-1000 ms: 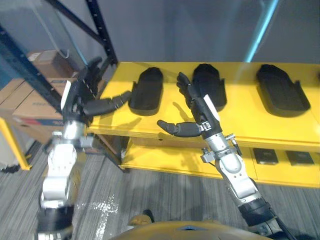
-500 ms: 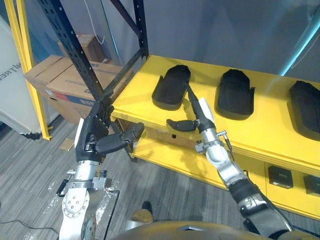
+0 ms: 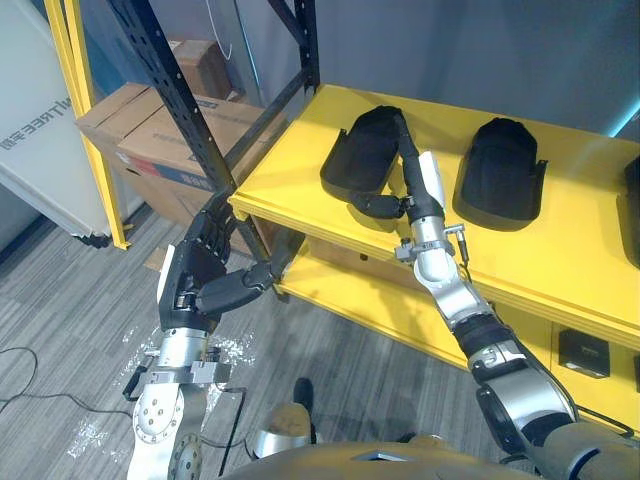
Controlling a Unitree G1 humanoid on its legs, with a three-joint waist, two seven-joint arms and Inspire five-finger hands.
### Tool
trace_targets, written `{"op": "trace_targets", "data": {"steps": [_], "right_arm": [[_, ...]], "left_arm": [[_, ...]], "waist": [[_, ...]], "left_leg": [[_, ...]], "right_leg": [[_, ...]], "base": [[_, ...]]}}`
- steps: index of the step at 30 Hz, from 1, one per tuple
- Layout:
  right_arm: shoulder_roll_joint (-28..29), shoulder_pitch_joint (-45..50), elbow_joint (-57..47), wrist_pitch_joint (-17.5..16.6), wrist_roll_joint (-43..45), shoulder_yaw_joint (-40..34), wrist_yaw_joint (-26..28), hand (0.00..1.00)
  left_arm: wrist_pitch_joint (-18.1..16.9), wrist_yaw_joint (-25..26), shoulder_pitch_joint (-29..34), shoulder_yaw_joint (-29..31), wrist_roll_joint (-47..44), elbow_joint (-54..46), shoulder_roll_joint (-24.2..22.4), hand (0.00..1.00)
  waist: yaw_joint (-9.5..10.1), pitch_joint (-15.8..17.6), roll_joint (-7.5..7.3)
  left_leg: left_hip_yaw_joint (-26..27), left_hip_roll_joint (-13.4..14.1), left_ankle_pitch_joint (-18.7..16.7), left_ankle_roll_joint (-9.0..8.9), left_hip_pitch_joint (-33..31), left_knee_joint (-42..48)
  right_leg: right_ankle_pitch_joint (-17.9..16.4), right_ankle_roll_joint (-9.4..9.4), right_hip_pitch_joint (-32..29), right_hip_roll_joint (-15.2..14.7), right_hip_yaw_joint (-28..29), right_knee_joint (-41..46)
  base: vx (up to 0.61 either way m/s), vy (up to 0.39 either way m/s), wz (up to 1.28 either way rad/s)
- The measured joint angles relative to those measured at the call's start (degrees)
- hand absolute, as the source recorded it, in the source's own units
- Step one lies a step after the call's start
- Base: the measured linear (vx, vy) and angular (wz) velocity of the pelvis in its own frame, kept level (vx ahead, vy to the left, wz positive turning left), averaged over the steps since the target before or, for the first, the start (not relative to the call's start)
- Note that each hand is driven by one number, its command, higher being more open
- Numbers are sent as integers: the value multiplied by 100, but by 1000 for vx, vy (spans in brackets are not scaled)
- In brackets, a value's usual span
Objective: Walk over and take three plastic housings, then place them on the shelf
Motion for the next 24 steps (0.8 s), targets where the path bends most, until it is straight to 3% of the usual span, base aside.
{"op": "trace_targets", "data": {"steps": [9, 19, 22, 24], "right_arm": [[-8, -13, 146, 2, 22, 202, 489, 100], [-2, -242, 146, -7, -115, 618, 519, 100], [19, -376, 146, 172, -330, 625, 168, 100], [37, -441, 146, 486, -448, 603, -95, 100]], "left_arm": [[82, 66, 3, -106, -1, 0, -74, 100], [144, 169, 2, -317, 0, 0, -75, 100], [250, 210, 3, -443, 2, 0, -74, 100], [250, 218, 3, -512, 1, 0, -74, 100]], "waist": [[-4, 10, 13], [1, 78, 47], [1, 137, 96], [16, 145, 98]], "left_leg": [[-19, -49, 13, 1, 20, 0], [-18, -74, 29, -7, 11, 6], [-19, -73, 40, -13, -2, 11], [-20, -81, 43, -14, -20, 15]], "right_leg": [[-167, -27, -49, -138, -1, 237], [-259, -53, -115, -222, 14, 423], [-288, -68, -149, -245, 16, 480], [-309, -64, -181, -271, 22, 525]], "base": [[4, -6, 1], [0, 0, 0], [0, 0, 0], [0, 0, 0]]}}
